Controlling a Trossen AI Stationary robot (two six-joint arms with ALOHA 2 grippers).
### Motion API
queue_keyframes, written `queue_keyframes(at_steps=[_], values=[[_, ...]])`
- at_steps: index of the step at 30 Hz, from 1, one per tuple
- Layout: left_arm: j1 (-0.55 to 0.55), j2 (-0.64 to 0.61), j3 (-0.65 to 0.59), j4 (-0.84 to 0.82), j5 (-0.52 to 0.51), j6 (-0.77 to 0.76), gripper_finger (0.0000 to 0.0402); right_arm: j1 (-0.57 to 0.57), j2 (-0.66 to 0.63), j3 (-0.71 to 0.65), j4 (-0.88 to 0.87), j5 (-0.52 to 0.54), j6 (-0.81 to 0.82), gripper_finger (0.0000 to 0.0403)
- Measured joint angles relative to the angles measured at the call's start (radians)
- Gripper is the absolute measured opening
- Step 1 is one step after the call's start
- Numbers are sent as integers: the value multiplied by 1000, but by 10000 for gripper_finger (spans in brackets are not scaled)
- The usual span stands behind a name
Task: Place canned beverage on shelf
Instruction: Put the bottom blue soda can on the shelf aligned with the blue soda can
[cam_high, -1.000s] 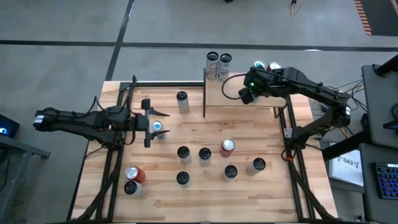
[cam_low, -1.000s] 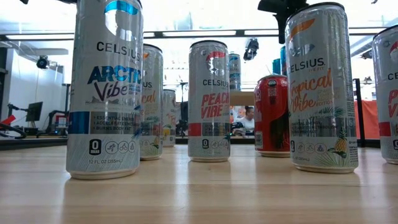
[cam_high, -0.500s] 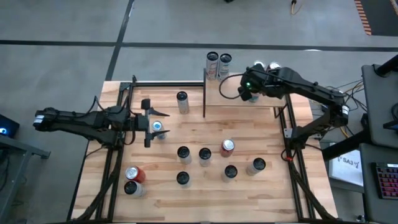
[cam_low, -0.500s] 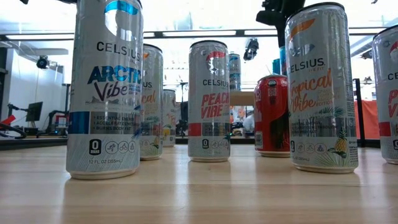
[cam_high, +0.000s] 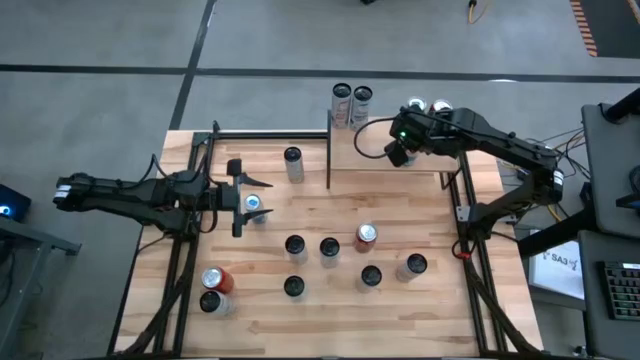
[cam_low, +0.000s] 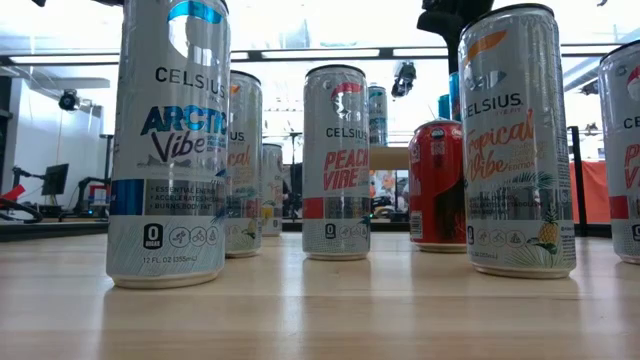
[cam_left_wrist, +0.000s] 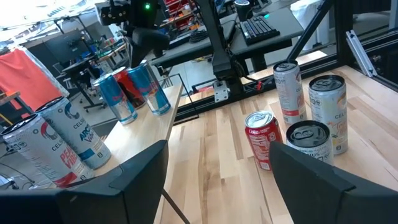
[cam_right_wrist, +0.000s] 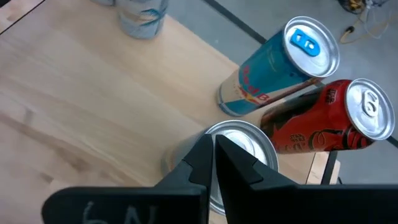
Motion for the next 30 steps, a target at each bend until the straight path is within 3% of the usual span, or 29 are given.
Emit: queue_keyframes(at_steps=[14, 24, 30], values=[[0, 0, 0, 0, 0, 0, 262, 0, -38, 34, 7, -3, -20, 12], [0, 0, 0, -1, 0, 0, 262, 0, -40, 59, -40, -340, 29, 12], [0, 0, 0, -8, 0, 0, 262, -1, -23, 52, -149, -262, 91, 12]])
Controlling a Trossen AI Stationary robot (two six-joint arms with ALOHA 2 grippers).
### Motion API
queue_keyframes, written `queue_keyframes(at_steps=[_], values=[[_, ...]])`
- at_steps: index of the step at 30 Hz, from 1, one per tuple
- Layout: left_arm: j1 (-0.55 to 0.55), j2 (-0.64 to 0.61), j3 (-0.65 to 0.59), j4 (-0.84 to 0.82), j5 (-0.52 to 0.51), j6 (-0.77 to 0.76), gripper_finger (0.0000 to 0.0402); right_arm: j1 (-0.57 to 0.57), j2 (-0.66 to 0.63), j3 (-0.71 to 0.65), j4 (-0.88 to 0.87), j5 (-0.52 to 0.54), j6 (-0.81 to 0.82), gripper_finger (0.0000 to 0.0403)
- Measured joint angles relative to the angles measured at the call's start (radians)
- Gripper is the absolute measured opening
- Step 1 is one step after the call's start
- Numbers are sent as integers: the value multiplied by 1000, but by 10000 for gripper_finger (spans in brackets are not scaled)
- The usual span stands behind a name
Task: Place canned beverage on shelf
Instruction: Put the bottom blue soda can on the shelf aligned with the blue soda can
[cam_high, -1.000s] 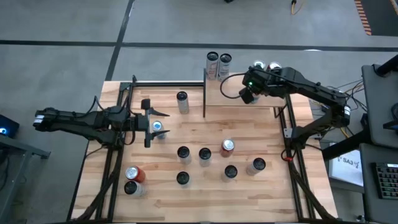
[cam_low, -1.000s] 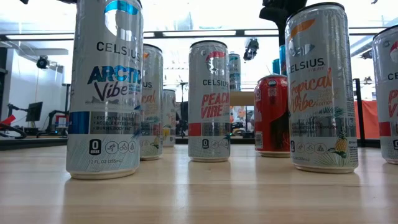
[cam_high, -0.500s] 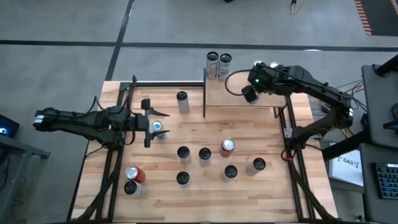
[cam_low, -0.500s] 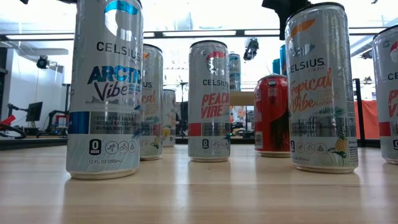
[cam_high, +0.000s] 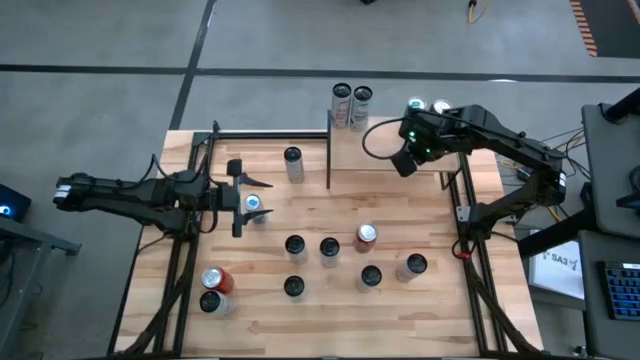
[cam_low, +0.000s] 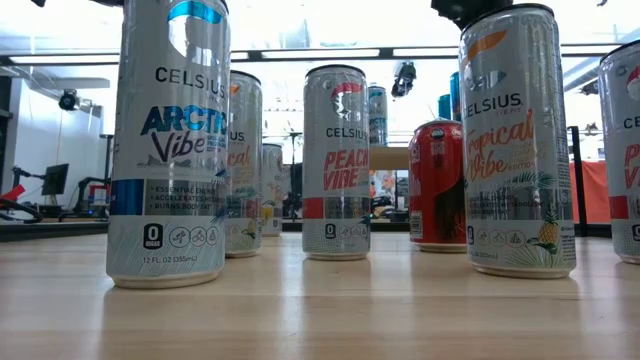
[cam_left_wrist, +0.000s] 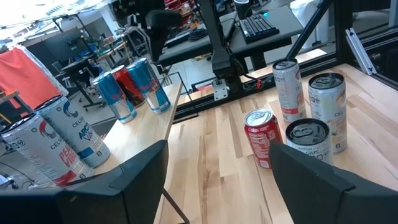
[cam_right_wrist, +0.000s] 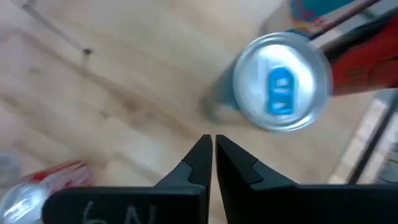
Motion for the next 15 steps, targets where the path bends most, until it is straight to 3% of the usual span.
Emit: queue_keyframes(at_steps=[15], values=[[0, 0, 0, 0, 0, 0, 262, -7, 0, -2, -2, 187, -7, 12]])
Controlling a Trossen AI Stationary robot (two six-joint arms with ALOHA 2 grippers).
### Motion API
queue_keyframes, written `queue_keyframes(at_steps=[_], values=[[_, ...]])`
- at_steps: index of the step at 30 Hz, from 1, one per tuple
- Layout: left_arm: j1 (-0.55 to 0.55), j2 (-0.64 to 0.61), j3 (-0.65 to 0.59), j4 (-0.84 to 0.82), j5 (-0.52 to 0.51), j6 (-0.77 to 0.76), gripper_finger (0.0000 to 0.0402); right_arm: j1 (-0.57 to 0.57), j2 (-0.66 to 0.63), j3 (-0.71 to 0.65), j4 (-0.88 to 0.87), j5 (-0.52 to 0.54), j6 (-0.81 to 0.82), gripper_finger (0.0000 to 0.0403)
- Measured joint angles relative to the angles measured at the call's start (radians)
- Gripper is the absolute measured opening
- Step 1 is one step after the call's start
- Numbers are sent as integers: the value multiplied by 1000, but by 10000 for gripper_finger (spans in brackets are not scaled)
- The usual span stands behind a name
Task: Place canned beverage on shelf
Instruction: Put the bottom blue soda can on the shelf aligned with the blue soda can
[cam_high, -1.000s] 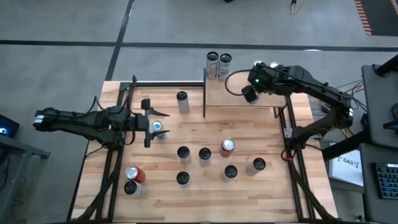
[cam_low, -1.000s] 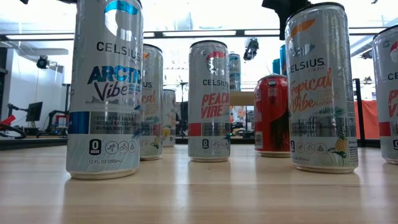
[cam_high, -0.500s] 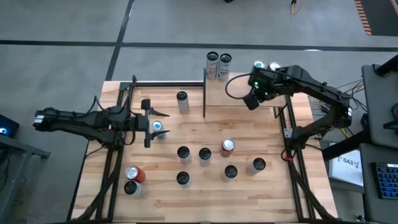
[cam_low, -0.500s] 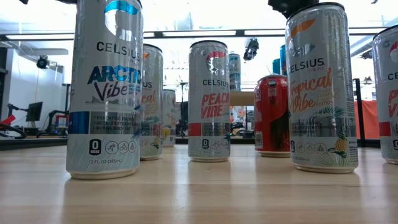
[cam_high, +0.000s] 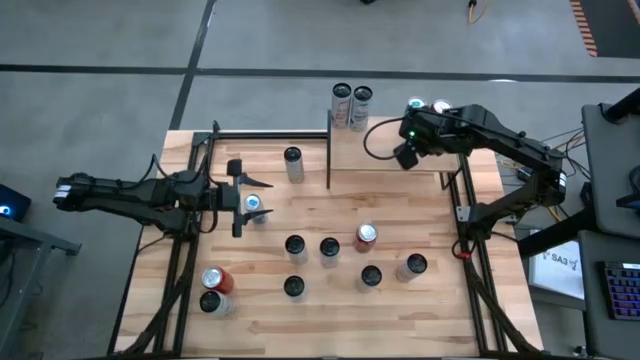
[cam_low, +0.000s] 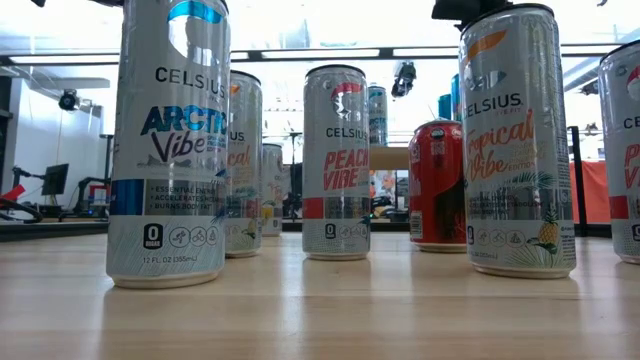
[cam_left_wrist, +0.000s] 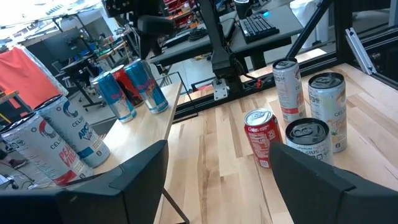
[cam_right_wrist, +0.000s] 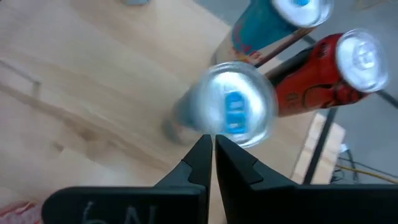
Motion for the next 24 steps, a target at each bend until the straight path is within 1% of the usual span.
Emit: queue_keyframes(at_steps=[6, 11, 14, 16, 20, 24], values=[[0, 0, 0, 0, 0, 0, 262, 0, 0, 0, 0, -1, -12, 12], [0, 0, 0, 0, 0, 0, 262, 1, -2, 2, 0, -131, -11, 12], [0, 0, 0, 0, 0, 1, 262, 1, 0, 2, 0, -187, -11, 12], [0, 0, 0, 0, 0, 3, 262, 1, 6, 2, 0, -179, -11, 12], [0, 0, 0, 0, 0, 3, 262, -6, 31, -4, 0, -128, -26, 12], [0, 0, 0, 0, 0, 3, 262, -21, 58, -6, 2, -114, -51, 12]])
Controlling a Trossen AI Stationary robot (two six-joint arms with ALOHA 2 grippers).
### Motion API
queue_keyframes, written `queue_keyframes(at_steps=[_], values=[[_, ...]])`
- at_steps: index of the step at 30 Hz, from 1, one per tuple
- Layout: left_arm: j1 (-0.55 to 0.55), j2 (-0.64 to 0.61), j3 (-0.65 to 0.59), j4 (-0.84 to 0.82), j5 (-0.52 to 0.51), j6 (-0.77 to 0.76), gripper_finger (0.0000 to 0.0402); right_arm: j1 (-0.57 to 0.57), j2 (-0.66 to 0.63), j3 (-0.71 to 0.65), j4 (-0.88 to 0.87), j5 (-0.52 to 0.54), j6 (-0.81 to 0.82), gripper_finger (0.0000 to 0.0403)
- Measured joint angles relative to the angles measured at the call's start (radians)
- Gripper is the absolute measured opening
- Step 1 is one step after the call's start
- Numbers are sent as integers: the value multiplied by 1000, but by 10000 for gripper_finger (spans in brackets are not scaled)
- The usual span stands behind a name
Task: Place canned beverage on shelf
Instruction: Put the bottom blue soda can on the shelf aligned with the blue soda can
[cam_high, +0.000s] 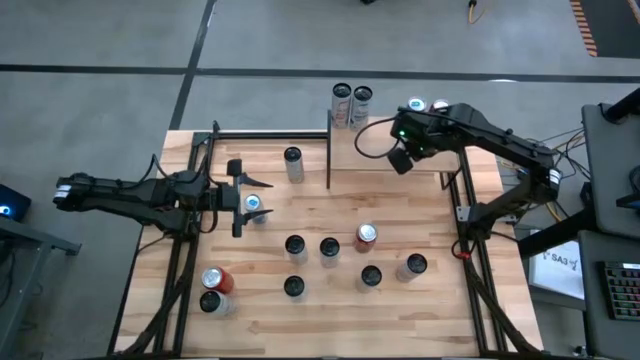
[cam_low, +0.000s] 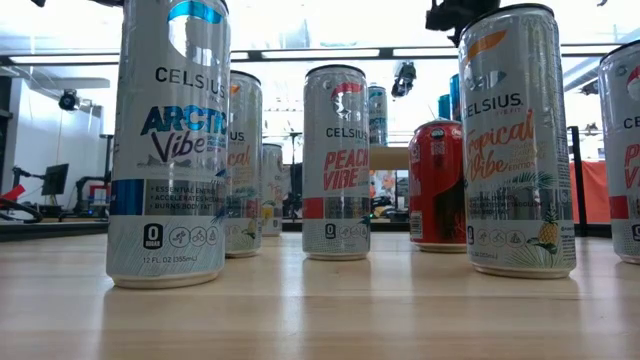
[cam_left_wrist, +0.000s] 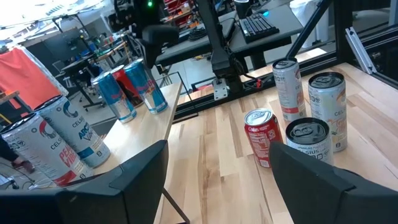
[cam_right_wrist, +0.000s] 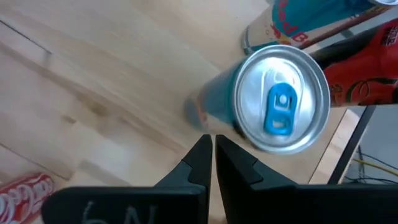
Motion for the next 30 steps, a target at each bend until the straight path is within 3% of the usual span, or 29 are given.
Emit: queue_keyframes(at_steps=[13, 23, 30], values=[[0, 0, 0, -1, 0, 0, 262, -57, 32, 0, -7, 37, -71, 12], [0, 0, 0, -1, 0, 0, 262, -55, 30, 0, -46, -100, -68, 12], [0, 0, 0, -8, 0, 0, 262, -62, 19, -1, -46, -67, -64, 12]])
